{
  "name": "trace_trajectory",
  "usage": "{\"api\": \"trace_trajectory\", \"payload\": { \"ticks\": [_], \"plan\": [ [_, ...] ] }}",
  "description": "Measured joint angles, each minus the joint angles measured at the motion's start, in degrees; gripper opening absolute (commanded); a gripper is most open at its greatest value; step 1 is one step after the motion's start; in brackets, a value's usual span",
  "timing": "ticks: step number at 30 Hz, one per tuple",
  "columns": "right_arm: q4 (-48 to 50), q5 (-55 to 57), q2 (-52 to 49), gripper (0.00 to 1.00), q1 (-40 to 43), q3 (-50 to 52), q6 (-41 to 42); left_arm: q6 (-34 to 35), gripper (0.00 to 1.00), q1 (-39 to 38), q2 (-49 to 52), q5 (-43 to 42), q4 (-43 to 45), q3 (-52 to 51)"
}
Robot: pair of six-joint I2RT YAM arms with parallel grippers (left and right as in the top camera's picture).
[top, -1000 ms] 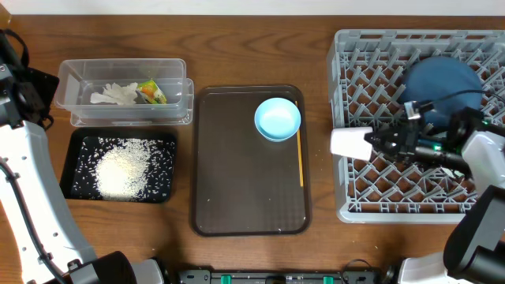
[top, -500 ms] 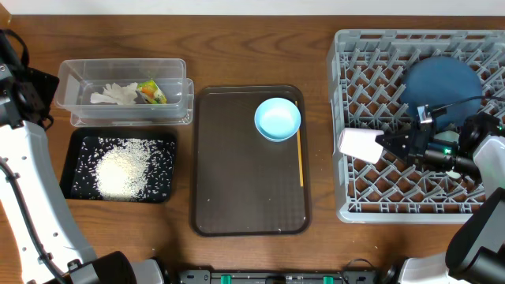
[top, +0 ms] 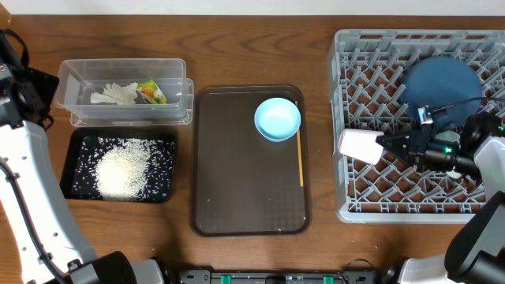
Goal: Sort waste into correct bins and load items into the dishwasher rack
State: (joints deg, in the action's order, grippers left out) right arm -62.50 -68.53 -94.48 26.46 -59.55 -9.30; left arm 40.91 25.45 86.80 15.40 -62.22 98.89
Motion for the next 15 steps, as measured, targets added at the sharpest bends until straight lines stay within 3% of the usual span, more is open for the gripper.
{"api": "trace_trajectory", "payload": {
  "ticks": [15],
  "plan": [
    [-6.1,-1.6,0.0,0.01,0.0,0.1,-1.2,0.0,0.95,0.0,0.0,0.0,0.0,0.0]
  ]
}}
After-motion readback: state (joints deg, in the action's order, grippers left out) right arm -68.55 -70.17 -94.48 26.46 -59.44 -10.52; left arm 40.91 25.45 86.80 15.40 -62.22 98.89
